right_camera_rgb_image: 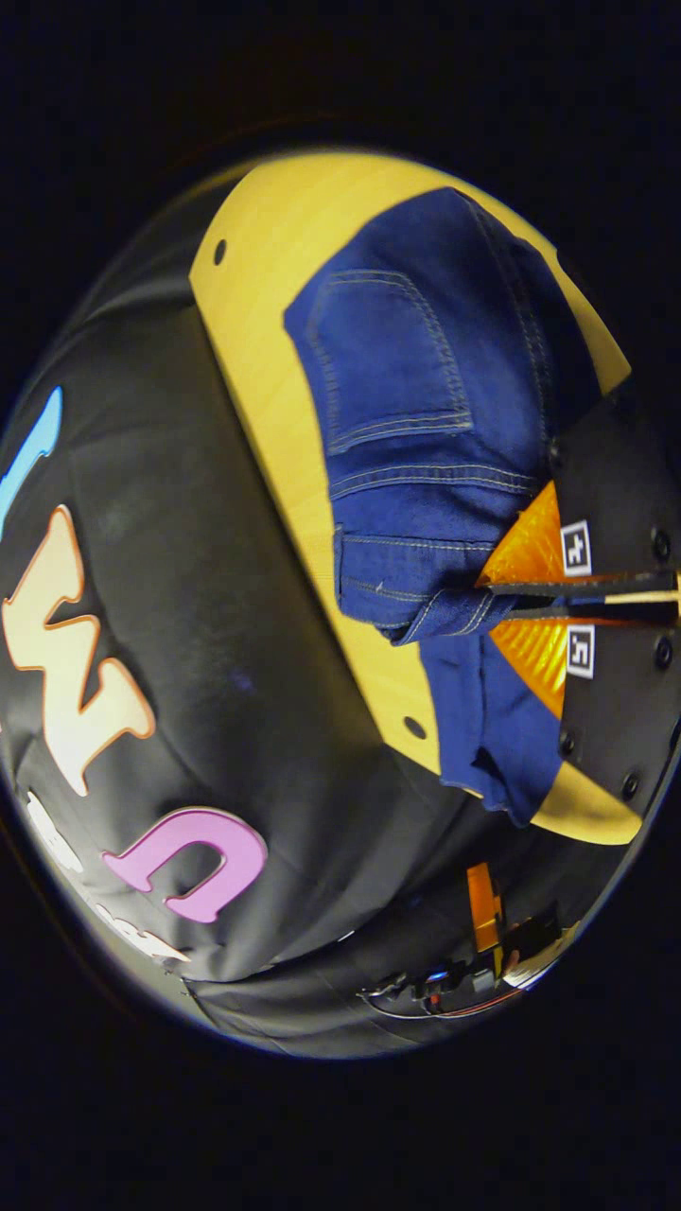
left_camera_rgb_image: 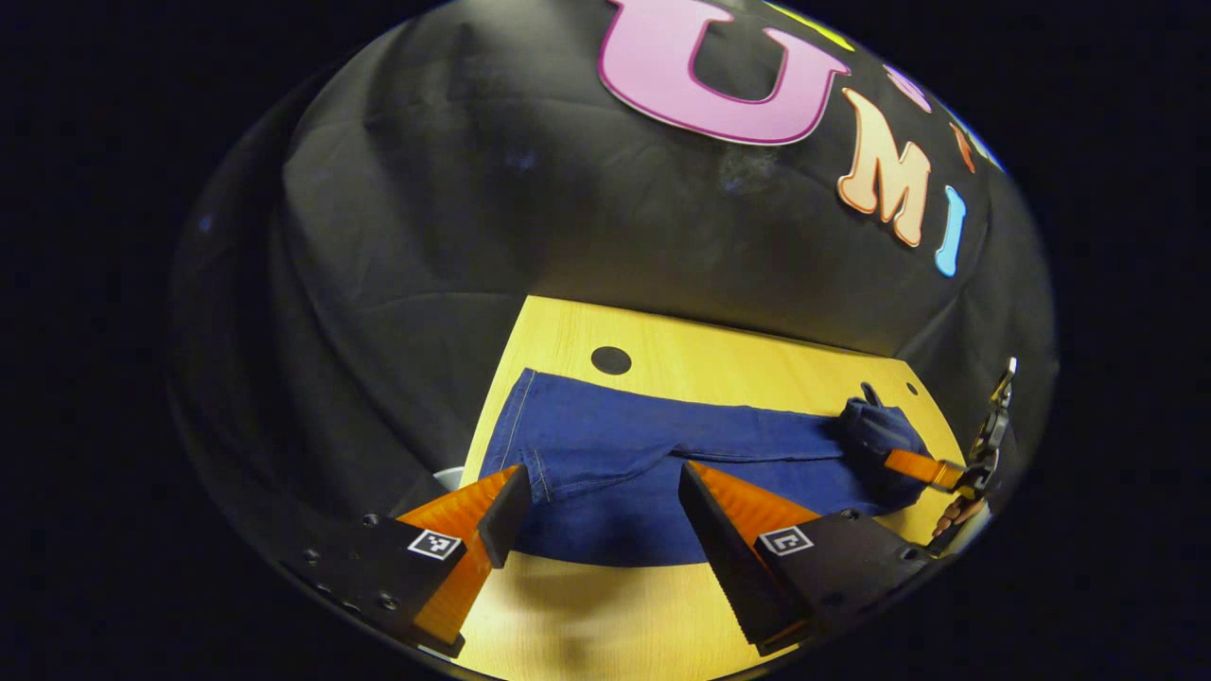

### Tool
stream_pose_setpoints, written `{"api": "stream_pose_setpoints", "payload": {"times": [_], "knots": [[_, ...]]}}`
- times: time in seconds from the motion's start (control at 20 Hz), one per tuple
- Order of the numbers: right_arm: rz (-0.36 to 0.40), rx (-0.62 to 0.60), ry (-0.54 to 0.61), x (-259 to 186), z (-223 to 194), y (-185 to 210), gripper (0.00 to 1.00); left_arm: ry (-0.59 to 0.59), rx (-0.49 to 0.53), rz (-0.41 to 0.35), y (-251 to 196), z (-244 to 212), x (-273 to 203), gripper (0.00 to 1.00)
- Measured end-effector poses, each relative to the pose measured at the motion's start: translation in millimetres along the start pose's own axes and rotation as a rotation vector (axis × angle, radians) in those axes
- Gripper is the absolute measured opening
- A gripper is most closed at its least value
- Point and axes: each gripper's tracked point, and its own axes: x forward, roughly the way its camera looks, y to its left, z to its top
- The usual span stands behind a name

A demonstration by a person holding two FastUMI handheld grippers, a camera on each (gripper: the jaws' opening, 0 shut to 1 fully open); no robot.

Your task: Grasp the waist and the cuffs of the jeans and fold them to make the two legs overlap; first hold the waist and fold one-third of the jeans toward the cuffs, then hold the cuffs and fold the remaining one-third in the same direction to finish folding.

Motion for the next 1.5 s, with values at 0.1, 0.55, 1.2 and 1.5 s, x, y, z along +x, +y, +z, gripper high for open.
{"api": "stream_pose_setpoints", "payload": {"times": [0.1,0.55,1.2,1.5], "knots": [[0.051,0.035,0.069,-7.2,-22.2,14.8,0.34,0.009,-0.004,0.014,3.9,-4.2,3.9,0.98],[-0.018,-0.158,0.062,-63.6,-14.3,-14.6,0.98,0.103,0.026,0.102,6.6,-13.0,7.2,0.95],[-0.086,-0.152,0.017,-96.9,9.8,-43.2,0.98,0.113,0.102,0.136,8.9,-11.5,10.2,0.81],[-0.1,-0.144,-0.005,-112.1,19.1,-53.2,0.93,0.046,0.094,0.16,5.7,-8.4,11.7,0.88]]}}
